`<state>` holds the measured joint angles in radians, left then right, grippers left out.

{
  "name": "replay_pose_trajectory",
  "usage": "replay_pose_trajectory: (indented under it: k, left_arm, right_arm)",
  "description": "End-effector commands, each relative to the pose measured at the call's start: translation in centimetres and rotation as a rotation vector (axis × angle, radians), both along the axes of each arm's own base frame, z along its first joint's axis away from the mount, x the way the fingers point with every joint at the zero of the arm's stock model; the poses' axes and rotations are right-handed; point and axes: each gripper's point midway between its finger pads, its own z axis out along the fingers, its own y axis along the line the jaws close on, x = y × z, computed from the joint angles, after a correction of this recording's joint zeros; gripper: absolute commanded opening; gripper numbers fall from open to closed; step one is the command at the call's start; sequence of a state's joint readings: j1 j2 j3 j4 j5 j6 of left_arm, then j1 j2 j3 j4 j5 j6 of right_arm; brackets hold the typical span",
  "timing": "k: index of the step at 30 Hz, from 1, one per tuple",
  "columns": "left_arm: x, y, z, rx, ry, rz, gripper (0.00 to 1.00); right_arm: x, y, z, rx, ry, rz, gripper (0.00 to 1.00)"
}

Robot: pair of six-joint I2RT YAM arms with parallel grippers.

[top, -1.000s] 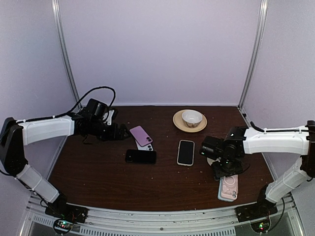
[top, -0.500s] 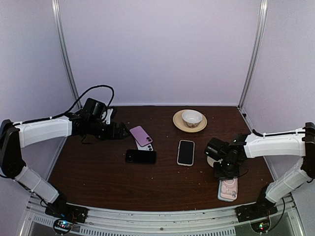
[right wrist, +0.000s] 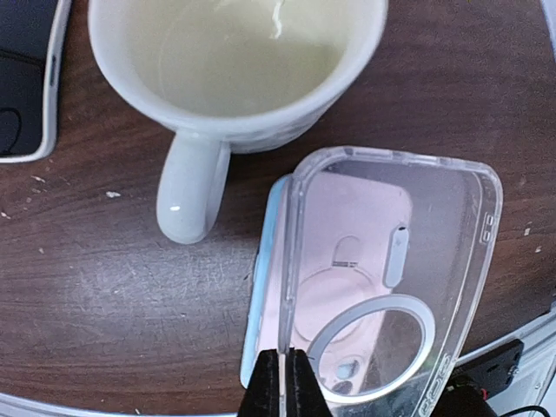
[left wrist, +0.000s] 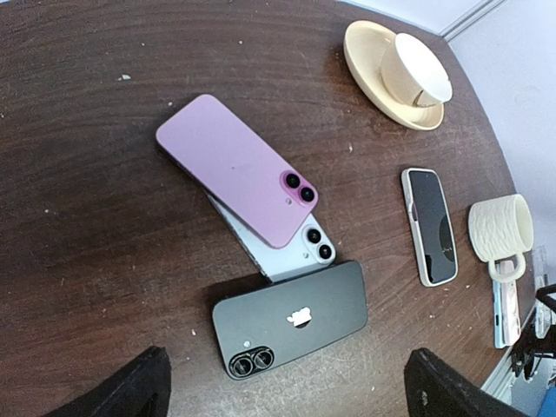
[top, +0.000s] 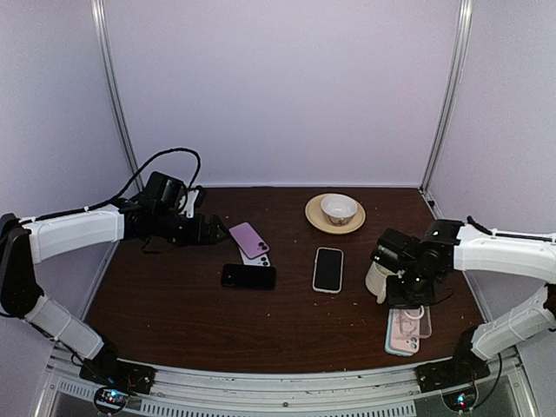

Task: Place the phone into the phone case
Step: Pick up the phone case from the phone case, then place the phone case at the center of the board.

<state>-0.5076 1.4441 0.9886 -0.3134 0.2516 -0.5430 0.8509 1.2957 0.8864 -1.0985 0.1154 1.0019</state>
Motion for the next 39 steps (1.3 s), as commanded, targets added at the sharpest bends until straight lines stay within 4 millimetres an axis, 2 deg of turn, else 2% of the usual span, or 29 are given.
replay_pose_trajectory:
  k: [1, 3, 5, 6, 8, 11, 13, 16, 18, 21, 25, 29, 31, 35, 39]
  left_arm:
    - [0.2, -0.7, 2.7, -0.051, -0.085, -0.032, 0.98]
    - [0.1, -0.7, 3.1, -0.058, -0.094, -0.034, 0.98]
    - [0.0, -0.7, 3.4, -0.062, -0.1, -0.034, 0.98]
    - [0.0, -0.7, 3.5, -0.065, -0.103, -0.035, 0.98]
    - [0.0, -0.7, 3.8, -0.07, -0.112, -0.039, 0.98]
    - [-0.2, -0.6, 4.1, -0.071, -0.124, -0.044, 0.98]
    - [-0.4, -0.4, 4.3, -0.061, -0.135, -0.045, 0.98]
    - [-0.6, 0.1, 4.2, -0.038, -0.145, -0.042, 0.98]
    - [-0.6, 0.2, 4.4, -0.035, -0.152, -0.041, 0.98]
    - [-0.7, -0.1, 4.7, -0.055, -0.153, -0.05, 0.98]
    - [-1.0, -0.3, 4.5, -0.076, -0.138, -0.06, 0.98]
    - [-1.2, -0.3, 4.5, -0.087, -0.137, -0.056, 0.98]
    - [-1.3, -0.3, 4.7, -0.096, -0.143, -0.056, 0.98]
    - [-1.5, -0.4, 4.8, -0.104, -0.14, -0.063, 0.98]
    - [-1.5, -0.3, 5.1, -0.102, -0.152, -0.06, 0.97]
  right_arm:
    - [0.3, -4.7, 6.1, -0.126, -0.133, -0.054, 0.0]
    - [1.2, -6.4, 9.3, -0.161, -0.22, -0.08, 0.0]
    - [2.8, -6.9, 13.0, -0.173, -0.326, -0.078, 0.0]
    - [4.0, -6.3, 15.5, -0.154, -0.388, -0.068, 0.0]
    - [6.0, -4.8, 18.3, -0.157, -0.438, -0.017, 0.0]
    - [9.5, 0.8, 19.6, -0.104, -0.447, 0.078, 0.0]
    - [10.9, 5.9, 19.4, -0.009, -0.453, 0.149, 0.0]
    - [10.8, 13.7, 16.9, 0.156, -0.402, 0.249, 0.0]
    - [9.5, 17.8, 13.8, 0.225, -0.327, 0.295, 0.0]
    - [6.9, 20.8, 8.3, 0.236, -0.194, 0.314, 0.0]
    - [2.7, 22.6, 1.3, 0.242, -0.02, 0.315, 0.0]
    - [-0.2, 23.1, -3.2, 0.245, 0.077, 0.281, 0.0]
    - [-0.7, 23.3, -4.6, 0.265, 0.102, 0.27, 0.0]
    - [-0.9, 22.4, -6.8, 0.203, 0.125, 0.252, 0.0]
    - [-1.6, 22.1, -8.0, 0.202, 0.144, 0.222, 0.0]
